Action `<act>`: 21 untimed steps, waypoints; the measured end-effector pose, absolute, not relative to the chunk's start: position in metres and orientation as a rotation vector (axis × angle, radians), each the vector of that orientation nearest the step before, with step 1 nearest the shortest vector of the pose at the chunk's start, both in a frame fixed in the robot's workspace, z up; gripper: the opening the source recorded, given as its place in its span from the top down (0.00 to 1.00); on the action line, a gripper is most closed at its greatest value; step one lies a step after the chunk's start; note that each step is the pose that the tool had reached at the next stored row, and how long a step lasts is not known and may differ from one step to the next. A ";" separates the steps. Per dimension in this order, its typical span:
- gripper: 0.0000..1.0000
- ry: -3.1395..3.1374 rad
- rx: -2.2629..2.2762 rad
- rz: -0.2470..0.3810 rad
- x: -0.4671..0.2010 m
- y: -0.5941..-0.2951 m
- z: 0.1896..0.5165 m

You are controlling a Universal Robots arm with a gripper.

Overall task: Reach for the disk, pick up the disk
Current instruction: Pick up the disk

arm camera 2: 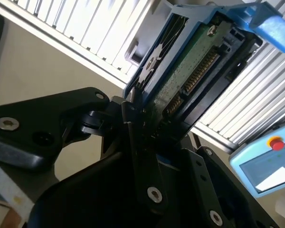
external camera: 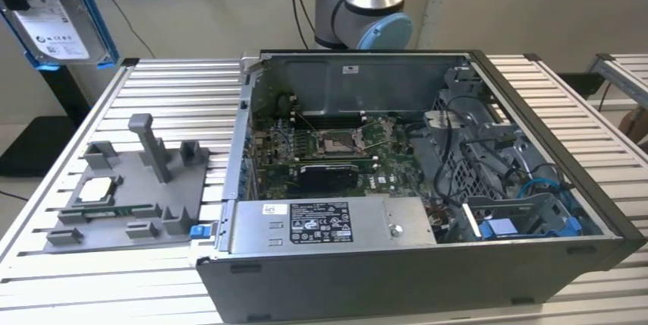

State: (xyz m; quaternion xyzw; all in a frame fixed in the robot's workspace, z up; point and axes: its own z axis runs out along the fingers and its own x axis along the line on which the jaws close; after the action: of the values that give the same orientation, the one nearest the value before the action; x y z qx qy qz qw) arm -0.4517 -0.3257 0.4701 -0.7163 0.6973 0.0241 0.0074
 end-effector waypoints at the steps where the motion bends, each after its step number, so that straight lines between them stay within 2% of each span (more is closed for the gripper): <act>1: 1.00 2.180 -2.240 0.075 -0.452 -0.326 0.474; 14: 1.00 2.181 -2.240 0.075 -0.452 -0.326 0.516; 21: 1.00 2.180 -2.240 0.075 -0.452 -0.326 0.517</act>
State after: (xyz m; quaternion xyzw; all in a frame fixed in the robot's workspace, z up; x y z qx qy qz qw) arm -0.4517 -0.3257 0.5166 -0.7163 0.6973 0.0241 0.0075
